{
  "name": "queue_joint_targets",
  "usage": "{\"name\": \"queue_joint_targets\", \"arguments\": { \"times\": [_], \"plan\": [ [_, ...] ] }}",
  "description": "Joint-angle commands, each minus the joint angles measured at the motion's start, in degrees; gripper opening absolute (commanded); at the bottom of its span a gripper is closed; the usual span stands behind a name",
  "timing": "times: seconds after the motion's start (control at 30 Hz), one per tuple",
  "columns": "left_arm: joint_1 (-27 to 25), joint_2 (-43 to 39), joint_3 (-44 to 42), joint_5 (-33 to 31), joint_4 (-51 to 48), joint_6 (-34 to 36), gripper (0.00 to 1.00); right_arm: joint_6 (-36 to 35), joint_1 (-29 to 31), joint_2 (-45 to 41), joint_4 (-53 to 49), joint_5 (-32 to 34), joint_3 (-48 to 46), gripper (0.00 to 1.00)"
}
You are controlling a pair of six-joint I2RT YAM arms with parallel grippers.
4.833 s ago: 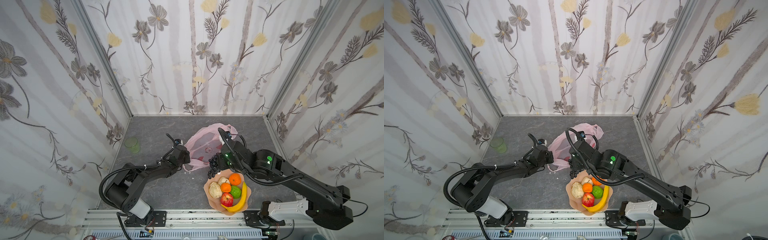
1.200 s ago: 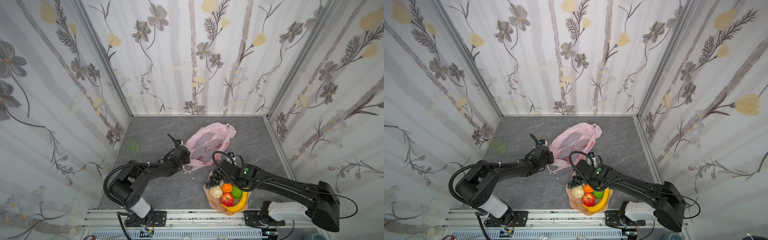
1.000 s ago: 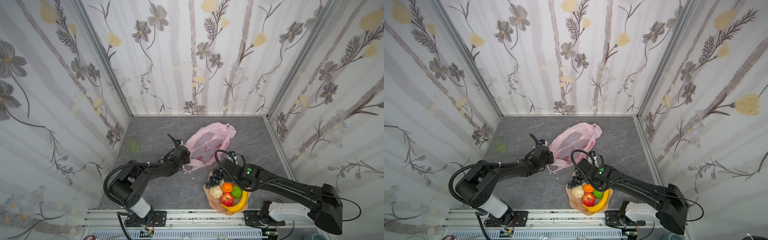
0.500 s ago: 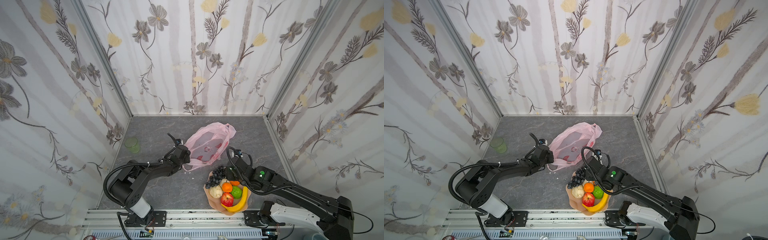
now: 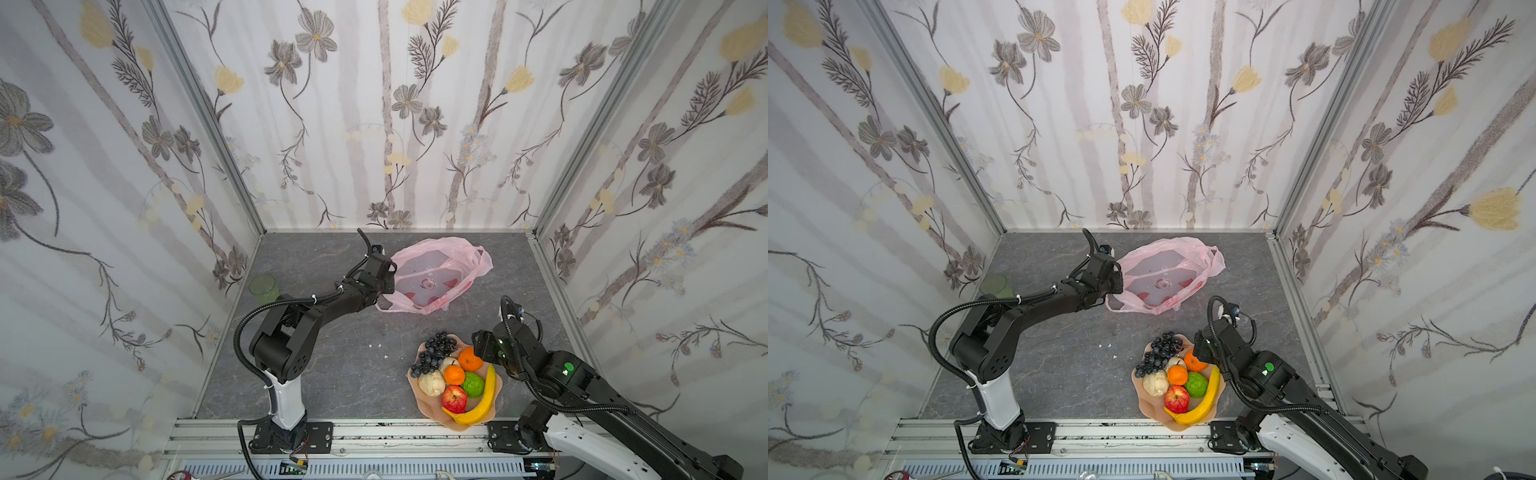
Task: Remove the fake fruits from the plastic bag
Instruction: 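Lower the grapes into the bowl and open the right gripper, then release the bag with the left gripper while the right gripper withdraws from the bowl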
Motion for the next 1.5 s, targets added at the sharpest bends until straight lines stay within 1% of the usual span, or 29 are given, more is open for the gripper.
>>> {"name": "queue_joint_targets", "arguments": {
  "times": [0.0,0.03,0.1,0.13,0.23,0.3,0.37,0.47,0.53,0.7,0.8,0.97,1.1,1.23,1.3,1.47],
  "plan": [
    [1.8,4.5,8.1,0.4,-5.8,7.6,0.13,1.4,-1.8,-1.8,0.4,-0.7,-1.7,0.73],
    [2.1,6.6,11.6,0.4,-7.4,9.5,0.14,1.7,-2.4,-2.4,0.5,-1.0,-2.2,0.73],
    [2.5,9.9,17.4,-1.7,-10.1,12.7,0.21,2.3,-3.2,-3.5,0.5,-1.4,-2.9,0.75],
    [2.5,11.4,20.0,-2.9,-11.0,14.3,0.26,2.5,-3.6,-4.1,0.5,-1.6,-3.2,0.76],
    [2.7,14.1,25.4,-6.2,-13.4,16.2,0.5,3.1,-4.4,-5.5,0.5,-2.2,-3.8,0.77],
    [2.6,14.6,27.8,-7.3,-15.6,15.2,0.64,3.9,-5.0,-6.3,0.4,-2.6,-4.4,0.78],
    [2.6,13.1,28.6,-8.2,-18.5,11.7,0.77,5.1,-5.5,-7.1,0.1,-2.9,-5.1,0.78],
    [2.4,6.7,24.5,-7.7,-20.0,5.5,0.84,7.4,-6.1,-8.3,-1.1,-3.2,-6.1,0.78],
    [1.9,1.3,19.5,-6.1,-19.8,1.3,0.86,9.6,-6.3,-9.4,-2.5,-3.3,-6.5,0.8],
    [-0.2,-10.2,6.2,-5.3,-18.0,-7.0,0.89,14.6,-6.4,-13.5,-6.6,-4.5,-7.9,0.9],
    [-1.3,-16.2,-3.2,-5.1,-14.2,-10.0,0.91,18.2,-6.4,-15.9,-8.2,-7.2,-10.0,0.91],
    [-1.8,-23.5,-13.5,-4.0,-9.5,-13.3,0.92,22.2,-6.1,-19.3,-9.4,-10.1,-12.4,0.92],
    [-2.0,-27.8,-19.1,-3.2,-7.1,-14.7,0.92,24.3,-5.9,-21.0,-9.0,-11.5,-14.0,0.92],
    [-2.4,-29.7,-22.2,-2.7,-6.3,-15.4,0.92,25.6,-5.4,-20.8,-6.2,-13.5,-15.7,0.92],
    [-2.3,-30.5,-23.5,-2.9,-6.0,-15.6,0.92,27.4,-4.4,-20.8,-4.3,-14.3,-16.5,0.92],
    [-2.3,-32.8,-25.7,-4.0,-5.9,-15.5,0.92,31.5,-1.1,-21.2,-1.7,-12.7,-16.9,0.92]
  ]
}}
